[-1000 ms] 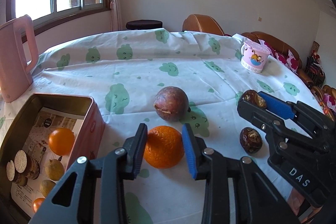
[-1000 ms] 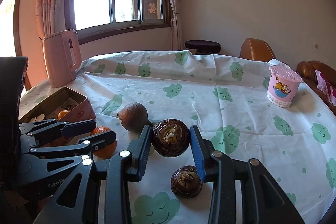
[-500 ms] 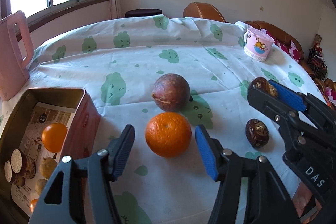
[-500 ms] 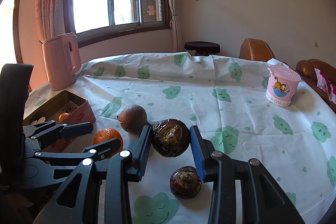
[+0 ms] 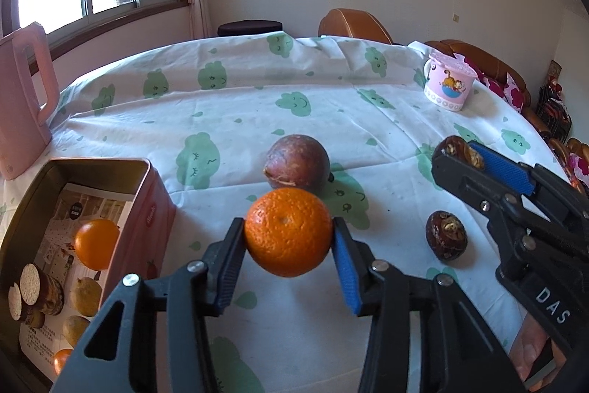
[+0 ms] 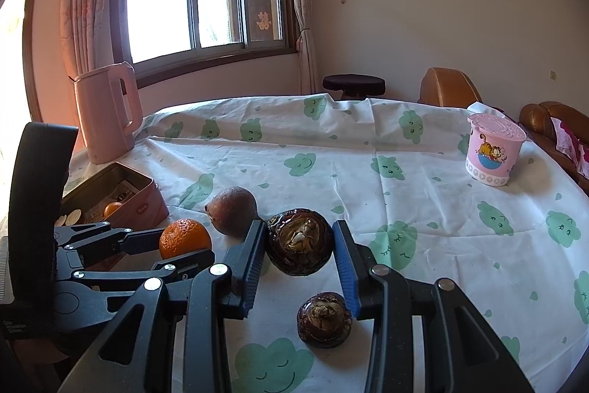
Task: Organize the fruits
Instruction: 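Lift the orange with left while right lifts the dark brown fruit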
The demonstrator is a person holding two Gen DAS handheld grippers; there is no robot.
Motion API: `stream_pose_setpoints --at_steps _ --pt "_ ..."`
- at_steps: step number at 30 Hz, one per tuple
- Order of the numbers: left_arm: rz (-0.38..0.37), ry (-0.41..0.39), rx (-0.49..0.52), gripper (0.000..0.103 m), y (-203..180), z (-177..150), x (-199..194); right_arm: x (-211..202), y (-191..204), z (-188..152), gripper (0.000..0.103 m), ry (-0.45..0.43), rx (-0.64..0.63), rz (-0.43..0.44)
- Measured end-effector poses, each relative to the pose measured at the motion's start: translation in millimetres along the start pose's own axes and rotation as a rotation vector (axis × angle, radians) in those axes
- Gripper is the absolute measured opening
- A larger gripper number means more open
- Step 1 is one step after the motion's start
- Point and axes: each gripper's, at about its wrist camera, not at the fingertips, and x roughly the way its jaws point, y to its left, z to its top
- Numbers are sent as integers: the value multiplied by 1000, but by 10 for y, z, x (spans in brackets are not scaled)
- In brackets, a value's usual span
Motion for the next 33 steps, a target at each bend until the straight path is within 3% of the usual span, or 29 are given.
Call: stream_pose_setpoints --at_steps 17,33 --pt "46 -158 -5 48 7 -18 -286 -96 29 -5 39 -49 -11 13" --pt "68 -242 -3 48 0 -59 -440 -217 55 -14 39 -113 -28 22"
